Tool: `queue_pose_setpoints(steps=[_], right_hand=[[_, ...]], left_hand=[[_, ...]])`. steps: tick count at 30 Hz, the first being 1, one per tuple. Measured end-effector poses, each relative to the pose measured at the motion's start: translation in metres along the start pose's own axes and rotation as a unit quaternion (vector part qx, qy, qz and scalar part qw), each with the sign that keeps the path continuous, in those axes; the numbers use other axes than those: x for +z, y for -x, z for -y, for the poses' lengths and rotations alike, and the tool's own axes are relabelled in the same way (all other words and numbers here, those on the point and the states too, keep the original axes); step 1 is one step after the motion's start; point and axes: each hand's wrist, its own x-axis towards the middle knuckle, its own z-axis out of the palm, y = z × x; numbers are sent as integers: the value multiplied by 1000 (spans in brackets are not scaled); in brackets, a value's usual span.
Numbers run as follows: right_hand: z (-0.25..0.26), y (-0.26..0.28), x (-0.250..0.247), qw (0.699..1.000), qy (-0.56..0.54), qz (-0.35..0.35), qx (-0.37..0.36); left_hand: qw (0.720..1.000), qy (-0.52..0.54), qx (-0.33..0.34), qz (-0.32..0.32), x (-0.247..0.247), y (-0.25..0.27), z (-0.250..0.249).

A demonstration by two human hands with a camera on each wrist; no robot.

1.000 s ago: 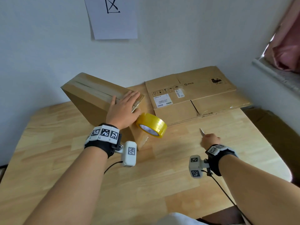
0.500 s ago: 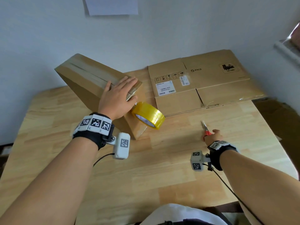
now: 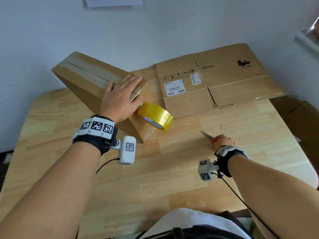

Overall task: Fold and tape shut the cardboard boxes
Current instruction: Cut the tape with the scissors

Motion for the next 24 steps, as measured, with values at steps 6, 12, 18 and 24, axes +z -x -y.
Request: queue_pose_setpoints(steps=[6, 12, 18, 24], right_hand=[[-10, 11, 8, 999, -37, -32, -12], [-4, 23, 6, 979, -193, -63, -2], [30, 34, -12, 936, -346, -30, -59], [104, 65, -61, 905, -363, -26, -221]], left_hand=[[1000, 0, 3, -1, 1, 5, 3], [1000, -1, 9, -3, 1, 6, 7], [999, -4, 28, 20, -6, 12, 14], [995, 14, 86, 54, -13, 15, 41]])
